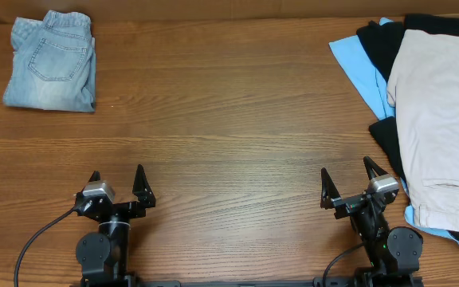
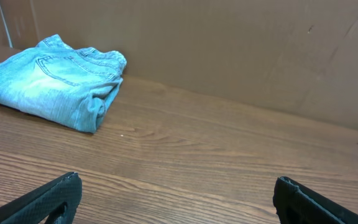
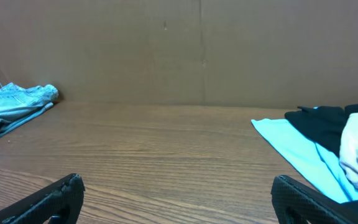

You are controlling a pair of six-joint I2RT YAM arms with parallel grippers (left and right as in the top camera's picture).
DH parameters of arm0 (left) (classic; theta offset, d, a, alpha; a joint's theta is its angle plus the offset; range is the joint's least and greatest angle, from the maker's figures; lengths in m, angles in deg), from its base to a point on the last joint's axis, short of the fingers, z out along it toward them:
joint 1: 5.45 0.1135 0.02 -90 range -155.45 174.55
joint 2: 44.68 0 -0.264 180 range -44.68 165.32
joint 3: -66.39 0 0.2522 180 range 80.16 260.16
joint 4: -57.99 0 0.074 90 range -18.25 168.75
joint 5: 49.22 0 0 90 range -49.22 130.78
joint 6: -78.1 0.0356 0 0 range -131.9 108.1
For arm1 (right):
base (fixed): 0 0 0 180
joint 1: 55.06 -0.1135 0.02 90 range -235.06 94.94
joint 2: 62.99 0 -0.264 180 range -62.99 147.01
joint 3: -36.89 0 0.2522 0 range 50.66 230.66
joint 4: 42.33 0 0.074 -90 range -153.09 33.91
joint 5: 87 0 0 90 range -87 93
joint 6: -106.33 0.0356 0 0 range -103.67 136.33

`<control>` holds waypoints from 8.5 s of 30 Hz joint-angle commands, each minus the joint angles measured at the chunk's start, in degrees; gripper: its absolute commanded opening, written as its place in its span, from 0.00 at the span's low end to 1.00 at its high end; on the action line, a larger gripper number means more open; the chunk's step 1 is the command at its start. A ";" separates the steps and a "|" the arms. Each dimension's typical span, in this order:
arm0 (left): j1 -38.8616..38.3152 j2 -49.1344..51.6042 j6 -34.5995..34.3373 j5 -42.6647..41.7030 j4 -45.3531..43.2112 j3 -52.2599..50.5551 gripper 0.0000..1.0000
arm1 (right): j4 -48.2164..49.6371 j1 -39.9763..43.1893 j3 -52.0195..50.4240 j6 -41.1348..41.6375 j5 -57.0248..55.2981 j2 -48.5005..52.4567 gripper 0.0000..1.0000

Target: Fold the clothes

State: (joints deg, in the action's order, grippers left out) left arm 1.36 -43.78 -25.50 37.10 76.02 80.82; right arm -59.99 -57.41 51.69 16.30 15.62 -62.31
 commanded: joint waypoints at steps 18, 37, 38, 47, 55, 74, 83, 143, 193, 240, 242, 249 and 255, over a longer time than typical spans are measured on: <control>0.35 -0.63 -0.76 -0.39 -0.13 -0.39 1.00 | 0.39 -0.37 -0.57 0.00 -0.61 -0.52 1.00; 0.35 -0.63 -0.57 1.31 -0.02 -0.39 1.00 | 1.73 -0.26 -0.57 0.00 -2.54 -0.52 1.00; 0.35 -0.63 -0.57 1.33 -0.02 -0.39 1.00 | 2.05 -0.26 -0.57 0.00 -2.49 -0.52 1.00; 0.33 -0.63 -0.87 -3.91 -2.73 -0.39 1.00 | 11.58 -0.26 -0.28 0.04 2.51 -0.52 1.00; 0.35 0.70 6.38 -8.22 -4.44 4.33 1.00 | 4.35 -0.11 8.94 -1.18 1.09 1.25 1.00; 0.33 54.86 13.64 -12.63 24.39 52.89 1.00 | -34.62 -0.22 67.32 -8.96 3.50 61.57 1.00; 0.28 81.37 10.32 -13.16 24.37 57.09 1.00 | -32.11 0.24 69.18 -8.74 8.37 78.31 1.00; 0.31 96.02 10.14 -31.06 12.72 63.93 0.91 | -57.51 50.42 87.60 5.18 6.34 98.99 0.04; -0.46 95.45 19.80 -8.57 30.45 82.31 1.00 | -47.71 -25.46 87.45 19.71 1.57 98.42 0.67; -17.33 150.70 17.49 -5.75 43.71 138.88 0.73 | -49.31 -10.43 87.43 16.13 -2.27 98.44 0.92; -17.35 150.70 17.46 -5.75 43.71 138.79 0.73 | -49.24 -10.43 87.43 16.13 -2.34 98.44 0.91; -17.49 150.70 16.59 -4.63 43.54 137.31 0.67 | -49.33 -10.43 87.43 16.13 -2.34 98.44 0.91; -17.62 150.88 16.63 -3.37 44.09 137.22 0.69 | -49.31 -10.43 87.43 16.13 -2.34 98.44 0.91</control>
State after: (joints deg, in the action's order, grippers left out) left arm -15.95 106.40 -8.80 32.29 119.78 218.41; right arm -109.63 -68.05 137.70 32.76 14.05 37.56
